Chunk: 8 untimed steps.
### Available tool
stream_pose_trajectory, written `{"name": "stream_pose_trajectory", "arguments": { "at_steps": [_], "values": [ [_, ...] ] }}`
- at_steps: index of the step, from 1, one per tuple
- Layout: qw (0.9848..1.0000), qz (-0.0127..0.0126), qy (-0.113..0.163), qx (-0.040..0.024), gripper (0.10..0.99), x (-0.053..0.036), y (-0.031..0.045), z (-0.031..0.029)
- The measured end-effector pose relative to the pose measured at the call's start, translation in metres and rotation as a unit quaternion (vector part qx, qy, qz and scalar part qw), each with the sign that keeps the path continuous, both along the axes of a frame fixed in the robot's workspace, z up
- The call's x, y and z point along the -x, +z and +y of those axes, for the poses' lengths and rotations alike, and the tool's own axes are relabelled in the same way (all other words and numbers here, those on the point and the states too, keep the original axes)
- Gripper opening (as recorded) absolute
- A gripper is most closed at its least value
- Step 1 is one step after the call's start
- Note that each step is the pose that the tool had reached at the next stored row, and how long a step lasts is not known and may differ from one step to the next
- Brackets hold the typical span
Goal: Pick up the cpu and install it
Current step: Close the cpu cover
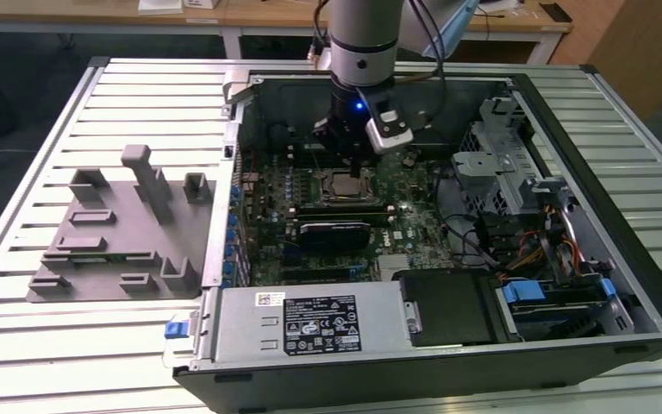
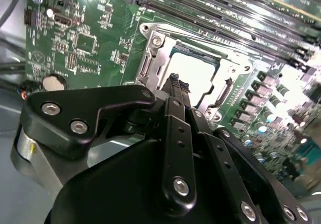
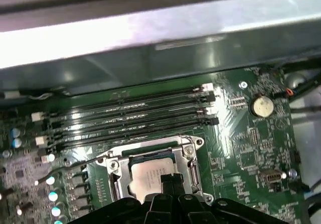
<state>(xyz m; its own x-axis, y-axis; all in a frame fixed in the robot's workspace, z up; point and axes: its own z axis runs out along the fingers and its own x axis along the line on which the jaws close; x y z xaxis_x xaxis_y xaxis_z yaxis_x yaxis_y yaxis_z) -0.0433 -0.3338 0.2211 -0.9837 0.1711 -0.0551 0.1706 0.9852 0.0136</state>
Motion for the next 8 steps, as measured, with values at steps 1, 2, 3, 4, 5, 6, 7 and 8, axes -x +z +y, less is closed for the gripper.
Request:
{"name": "stream_pose_trajectory", "arguments": {
  "at_steps": [1,2,3,4,5,6,7,8],
  "values": [
    [1.0,0.0,0.008,0.0001,0.106,0.0,0.0,0.0],
    [0.9999,0.0,0.016,0.0002,0.106,0.0,0.0,0.0],
    [0.9997,0.0,0.024,0.0003,0.106,0.0,0.0,0.0],
    [0.9994,0.0,0.034,0.0004,0.106,0.0,0.0,0.0],
    [0.9991,0.0,0.042,0.0006,0.106,0.0,0.0,0.0],
    [0.9987,0.0,0.051,0.0007,0.106,0.0,0.0,0.0],
    [0.9982,0.0,0.06,0.0009,0.106,0.0,0.0,0.0],
    [0.9977,0.0,0.067,0.0011,0.106,0.0,0.0,0.0]
  ]
}}
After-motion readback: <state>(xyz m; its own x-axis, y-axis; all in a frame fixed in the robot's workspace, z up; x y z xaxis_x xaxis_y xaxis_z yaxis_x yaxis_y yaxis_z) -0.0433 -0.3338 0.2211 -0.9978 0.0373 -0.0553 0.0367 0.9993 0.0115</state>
